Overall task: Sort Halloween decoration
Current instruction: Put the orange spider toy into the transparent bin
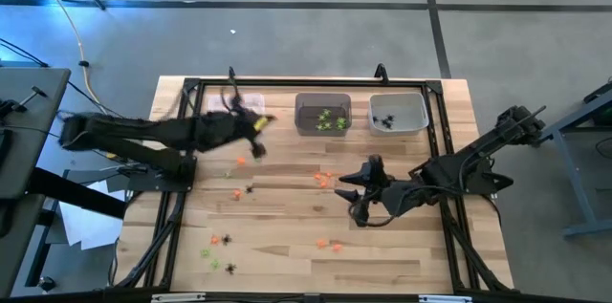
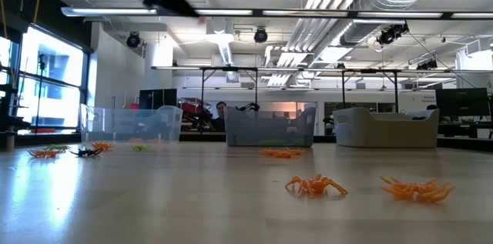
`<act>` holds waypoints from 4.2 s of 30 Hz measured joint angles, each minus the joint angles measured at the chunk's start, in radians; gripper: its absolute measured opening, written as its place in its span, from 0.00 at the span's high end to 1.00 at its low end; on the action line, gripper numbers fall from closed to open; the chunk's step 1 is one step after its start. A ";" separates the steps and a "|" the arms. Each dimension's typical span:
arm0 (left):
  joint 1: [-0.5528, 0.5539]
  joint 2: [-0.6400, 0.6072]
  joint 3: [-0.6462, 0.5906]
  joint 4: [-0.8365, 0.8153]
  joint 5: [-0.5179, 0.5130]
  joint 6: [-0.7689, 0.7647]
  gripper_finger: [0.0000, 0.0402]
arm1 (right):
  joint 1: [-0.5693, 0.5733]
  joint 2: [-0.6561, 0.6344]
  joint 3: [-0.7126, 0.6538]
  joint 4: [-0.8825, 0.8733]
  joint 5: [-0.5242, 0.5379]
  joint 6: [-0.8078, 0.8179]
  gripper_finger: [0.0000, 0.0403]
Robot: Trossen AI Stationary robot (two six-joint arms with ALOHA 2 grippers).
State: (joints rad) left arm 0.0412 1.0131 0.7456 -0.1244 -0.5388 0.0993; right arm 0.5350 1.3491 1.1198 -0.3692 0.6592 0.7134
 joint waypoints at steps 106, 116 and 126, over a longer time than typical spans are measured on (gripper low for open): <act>0.639 0.117 -0.161 0.313 0.427 -0.307 0.65 | -0.077 0.003 -0.005 -0.413 -0.289 0.203 0.57; 0.632 0.132 -0.161 0.374 0.446 -0.360 0.65 | -0.077 0.003 -0.005 -0.413 -0.289 0.203 0.57; 0.632 0.132 -0.161 0.456 0.452 -0.359 0.65 | -0.077 0.003 -0.005 -0.413 -0.289 0.203 0.57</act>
State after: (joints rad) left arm 0.6731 1.1450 0.5846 0.3320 -0.0868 -0.2600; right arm 0.4576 1.3525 1.1152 -0.7818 0.3698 0.9161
